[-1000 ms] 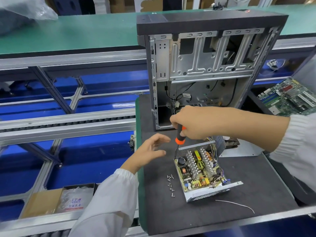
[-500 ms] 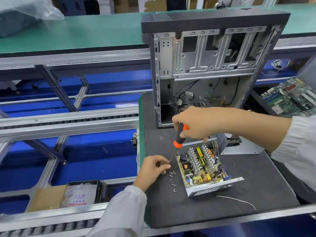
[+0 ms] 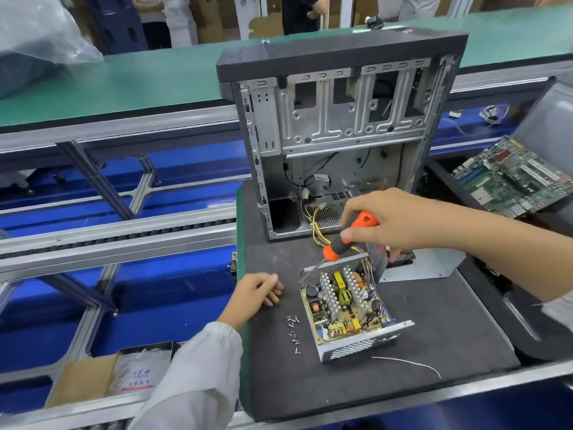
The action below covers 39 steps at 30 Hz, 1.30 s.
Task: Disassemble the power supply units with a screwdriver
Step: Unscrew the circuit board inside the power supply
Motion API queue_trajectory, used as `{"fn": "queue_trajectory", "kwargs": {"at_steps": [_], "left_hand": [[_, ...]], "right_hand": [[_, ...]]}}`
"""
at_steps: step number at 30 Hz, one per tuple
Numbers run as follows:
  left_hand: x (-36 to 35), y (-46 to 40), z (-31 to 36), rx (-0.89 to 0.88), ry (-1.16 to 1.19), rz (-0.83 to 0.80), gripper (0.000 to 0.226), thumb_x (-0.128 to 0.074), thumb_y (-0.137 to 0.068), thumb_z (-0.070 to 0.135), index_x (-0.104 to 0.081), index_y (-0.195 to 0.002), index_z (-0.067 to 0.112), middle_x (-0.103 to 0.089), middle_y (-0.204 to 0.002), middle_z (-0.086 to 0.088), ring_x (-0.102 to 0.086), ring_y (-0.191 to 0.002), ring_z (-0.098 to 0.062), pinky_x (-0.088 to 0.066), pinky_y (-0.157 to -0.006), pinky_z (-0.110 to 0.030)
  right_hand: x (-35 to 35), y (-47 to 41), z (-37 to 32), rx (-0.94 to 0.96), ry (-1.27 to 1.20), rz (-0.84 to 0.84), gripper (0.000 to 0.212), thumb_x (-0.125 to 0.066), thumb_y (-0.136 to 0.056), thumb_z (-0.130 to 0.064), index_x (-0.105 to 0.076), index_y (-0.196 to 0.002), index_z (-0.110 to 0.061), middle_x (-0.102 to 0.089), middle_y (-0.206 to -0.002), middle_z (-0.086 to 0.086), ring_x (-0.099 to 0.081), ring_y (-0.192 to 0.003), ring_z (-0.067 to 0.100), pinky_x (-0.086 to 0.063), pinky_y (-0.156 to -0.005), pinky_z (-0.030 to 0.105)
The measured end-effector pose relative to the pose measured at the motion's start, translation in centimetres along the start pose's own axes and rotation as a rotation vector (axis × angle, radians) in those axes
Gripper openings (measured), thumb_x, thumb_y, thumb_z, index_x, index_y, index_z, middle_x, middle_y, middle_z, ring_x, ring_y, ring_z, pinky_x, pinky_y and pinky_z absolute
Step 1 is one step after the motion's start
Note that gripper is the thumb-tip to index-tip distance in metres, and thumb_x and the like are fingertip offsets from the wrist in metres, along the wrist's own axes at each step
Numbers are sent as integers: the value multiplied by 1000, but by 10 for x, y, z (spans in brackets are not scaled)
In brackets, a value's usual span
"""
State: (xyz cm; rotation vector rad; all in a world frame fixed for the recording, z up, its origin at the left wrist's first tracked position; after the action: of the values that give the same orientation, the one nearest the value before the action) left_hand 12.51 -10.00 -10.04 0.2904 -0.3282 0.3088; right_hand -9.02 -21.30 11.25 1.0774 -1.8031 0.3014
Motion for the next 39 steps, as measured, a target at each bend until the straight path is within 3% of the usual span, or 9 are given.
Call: {"fn": "queue_trajectory", "kwargs": {"at_steps": [3,6,9,13,15,24,29,33,39], "left_hand": [[-2,-19,49,-84,45,174,34,-45,-103,18,-70,-85,4,-68,-77,-7,-59,-66,-11,-46,-62,-17],[-33,-44,107,-134,-101,76,38,-49,-102,25,-73,-82,5,-65,-71,-3,-55,-59,-6,-40,-56,-13],[-72,-70,135,8,-461,-100,52,-49,-99,42,-62,-69,2,-48,-63,-8,-41,-56,-19,-30,-53,-29],[-107,-93,139,219,-572,-187,63,-37,-98,58,-60,-71,5,-65,-80,-10,-61,-77,-25,-48,-79,-30],[-116,-96,136,305,-561,-228,57,-48,-92,63,-59,-79,9,-63,-80,-2,-59,-70,-16,-48,-65,-27],[-144,-92,125,277,-399,-221,46,-70,-88,36,-40,-60,14,-38,-59,-3,-34,-51,-15,-26,-52,-26],[-147,-82,126,129,-361,-174,18,-64,-87,9,-68,-94,-8,-59,-77,-8,-51,-66,-15,-41,-66,-23],[-151,-79,127,65,-429,-126,16,-59,-92,11,-67,-97,-3,-53,-70,-3,-45,-61,-13,-38,-65,-24],[-139,-71,124,70,-92,-284,8,-65,-91,7,-58,-89,11,-58,-86,-5,-55,-81,-16,-47,-78,-28]], "right_hand": [[19,13,26,19,-88,139,14,-59,-87,-46,-61,-89,-32,-63,-59,-4,-65,-45,14,-55,-47,28],[37,23,52,30,-178,277,17,-63,-86,-43,-65,-84,-27,-65,-57,0,-63,-44,14,-50,-41,24],[52,26,75,18,-193,364,17,-66,-84,-41,-66,-81,-25,-64,-54,1,-61,-42,13,-48,-40,21],[64,27,102,16,-116,429,16,-67,-83,-39,-64,-79,-24,-62,-52,0,-59,-40,10,-45,-39,17],[67,27,115,27,-126,451,15,-68,-84,-37,-64,-80,-22,-63,-55,1,-60,-41,11,-47,-39,17],[71,19,156,67,-179,435,13,-67,-85,-36,-63,-81,-24,-61,-53,-18,-53,-33,2,-36,-37,8],[73,9,163,82,-175,441,12,-66,-85,-39,-62,-81,-28,-62,-52,-5,-55,-34,4,-39,-38,9],[75,4,167,81,-206,446,11,-65,-86,-39,-62,-83,-28,-63,-52,-3,-57,-36,6,-42,-38,12],[80,1,170,82,-221,491,12,-62,-86,-40,-62,-85,-28,-63,-54,-14,-56,-37,3,-39,-37,9]]}}
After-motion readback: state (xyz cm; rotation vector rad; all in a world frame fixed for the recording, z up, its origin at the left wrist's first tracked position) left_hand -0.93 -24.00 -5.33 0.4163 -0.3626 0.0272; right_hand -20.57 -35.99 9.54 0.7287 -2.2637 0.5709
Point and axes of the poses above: each hand's wrist, its own y-axis away from the middle knuckle, its own x-axis out of the back of the hand, z = x × y, the point moved 3 cm from there along -y, towards the middle knuckle
